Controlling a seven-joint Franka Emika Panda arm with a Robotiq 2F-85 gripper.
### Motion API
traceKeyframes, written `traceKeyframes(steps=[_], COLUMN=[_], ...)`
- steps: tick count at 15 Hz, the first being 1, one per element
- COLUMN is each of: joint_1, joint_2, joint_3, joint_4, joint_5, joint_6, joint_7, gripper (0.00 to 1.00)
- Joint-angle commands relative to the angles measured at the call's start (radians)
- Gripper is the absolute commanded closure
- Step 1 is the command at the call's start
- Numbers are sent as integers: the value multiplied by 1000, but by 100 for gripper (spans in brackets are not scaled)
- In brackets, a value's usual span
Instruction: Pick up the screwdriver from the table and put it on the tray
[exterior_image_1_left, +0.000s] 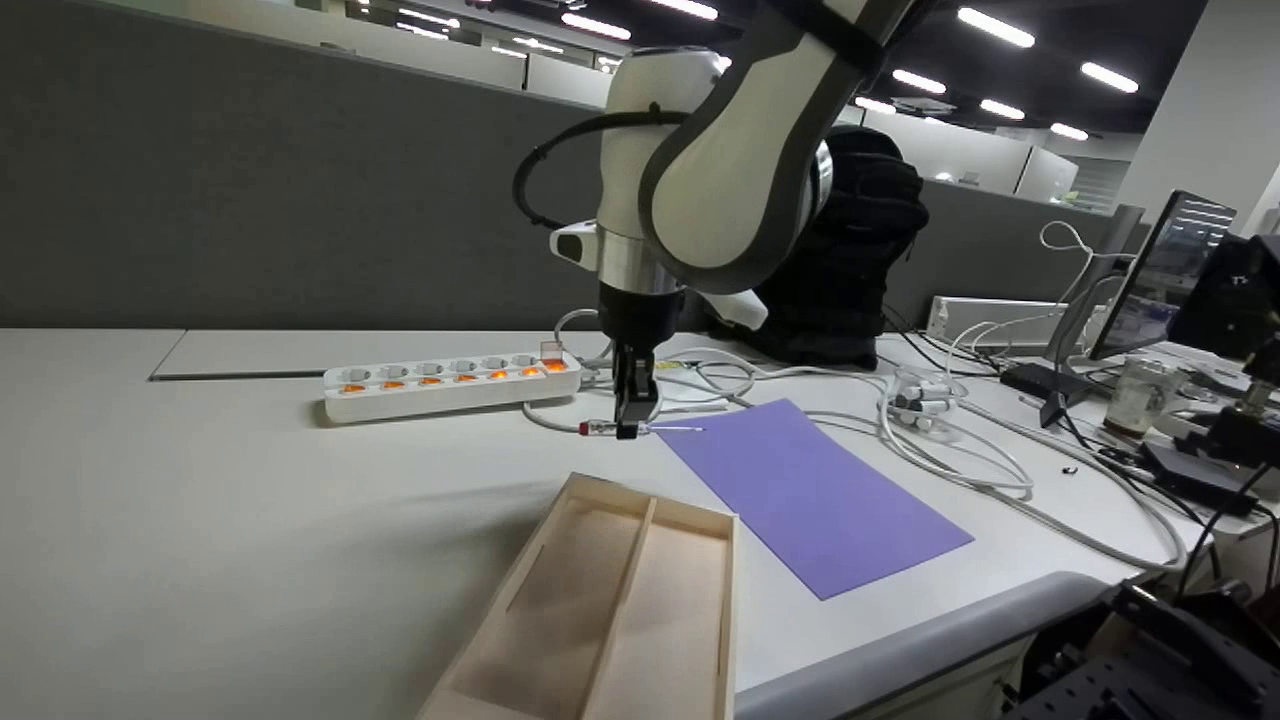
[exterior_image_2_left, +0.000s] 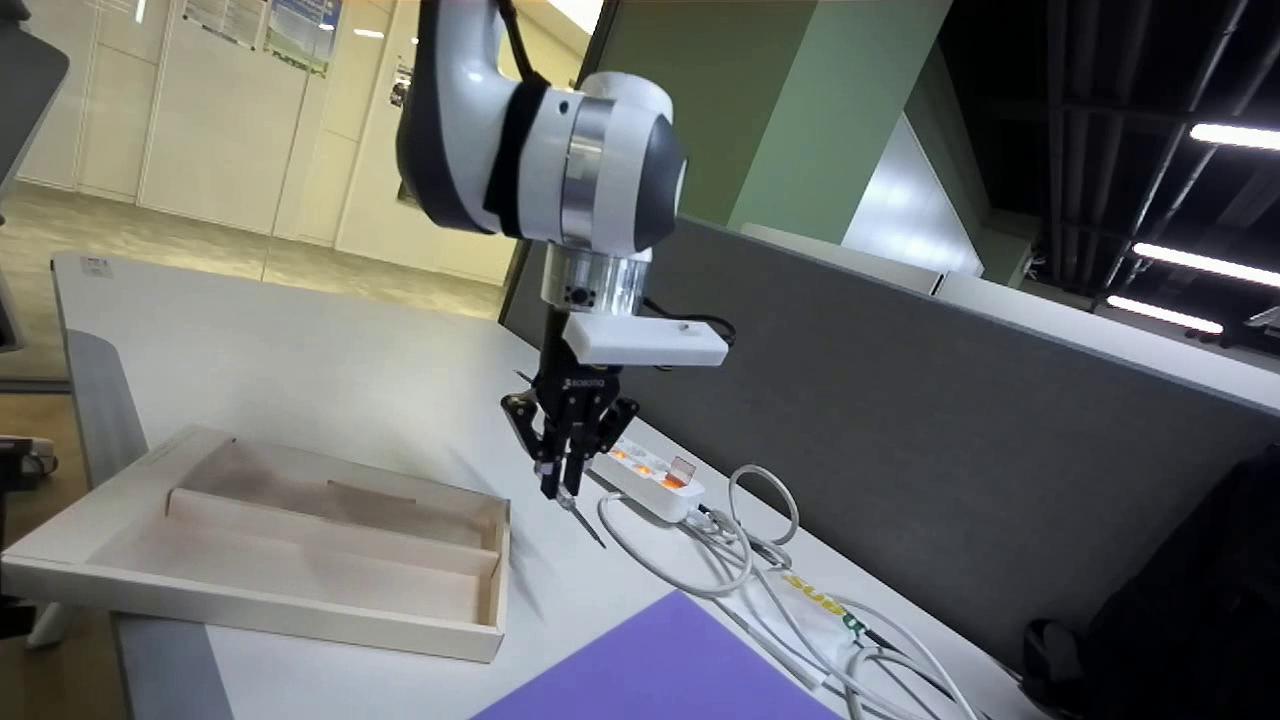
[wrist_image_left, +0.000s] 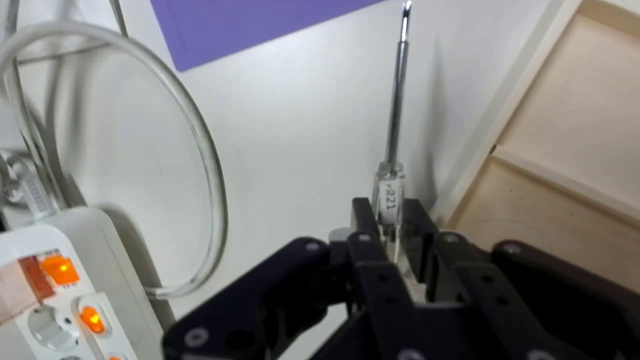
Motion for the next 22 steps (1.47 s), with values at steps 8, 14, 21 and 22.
traceKeyframes(steps=[8,14,21,22], joint_1=[52,96,98,98], joint_2=[-38,25,122,127], joint_3=[64,17,-4,-5], joint_4=[-92,-52,12,19], joint_5=[-12,-67,-78,-80], joint_6=[-2,-15,-31,-30], joint_7=[-84,-38,-50,-50], gripper=[95,95,95,95])
